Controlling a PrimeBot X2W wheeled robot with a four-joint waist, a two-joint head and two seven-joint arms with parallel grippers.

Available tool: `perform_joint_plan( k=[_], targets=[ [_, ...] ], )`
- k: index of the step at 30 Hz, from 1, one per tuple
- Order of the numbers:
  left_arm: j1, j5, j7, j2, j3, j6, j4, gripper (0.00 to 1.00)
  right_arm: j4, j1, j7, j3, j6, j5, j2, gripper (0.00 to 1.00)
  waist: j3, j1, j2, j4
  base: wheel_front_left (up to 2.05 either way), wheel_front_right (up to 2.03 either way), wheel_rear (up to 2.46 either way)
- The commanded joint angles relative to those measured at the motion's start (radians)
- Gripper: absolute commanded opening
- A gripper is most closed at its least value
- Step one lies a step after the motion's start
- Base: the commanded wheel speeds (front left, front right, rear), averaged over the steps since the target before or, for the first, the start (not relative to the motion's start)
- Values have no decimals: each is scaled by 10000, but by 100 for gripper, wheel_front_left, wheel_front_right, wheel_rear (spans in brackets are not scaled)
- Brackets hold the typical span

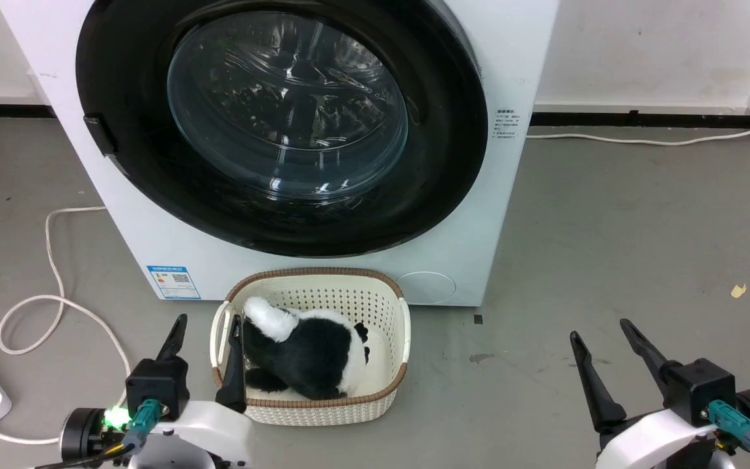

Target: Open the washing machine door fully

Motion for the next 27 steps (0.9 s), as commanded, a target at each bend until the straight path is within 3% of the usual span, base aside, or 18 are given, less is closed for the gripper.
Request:
perform_joint_plan(
  k=[1,17,19,20,27],
  targets=[
    [32,-15,-77,0,-14,55,-5,100,21,15,-88,-23,-2,51,5,100,8,0,-1,4,0,0,0],
    [-448,-123,-494,1,-446,395,-200,100,-140,-665,-402,3,-4,223,-523,100,969,0,-1,354,0,0,0],
    [-527,-133,-537,1,-491,435,-228,100,-179,-817,-364,31,-5,302,-635,23,1088,0,-1,397,0,0,0],
    [-562,-137,-558,1,-510,454,-238,100,-203,-900,-348,37,-5,352,-687,0,1145,0,-1,416,0,0,0],
    [-780,-177,-704,2,-650,590,-308,100,-401,-1641,-137,79,-6,839,-1092,0,1537,0,-1,532,0,0,0]
  ],
)
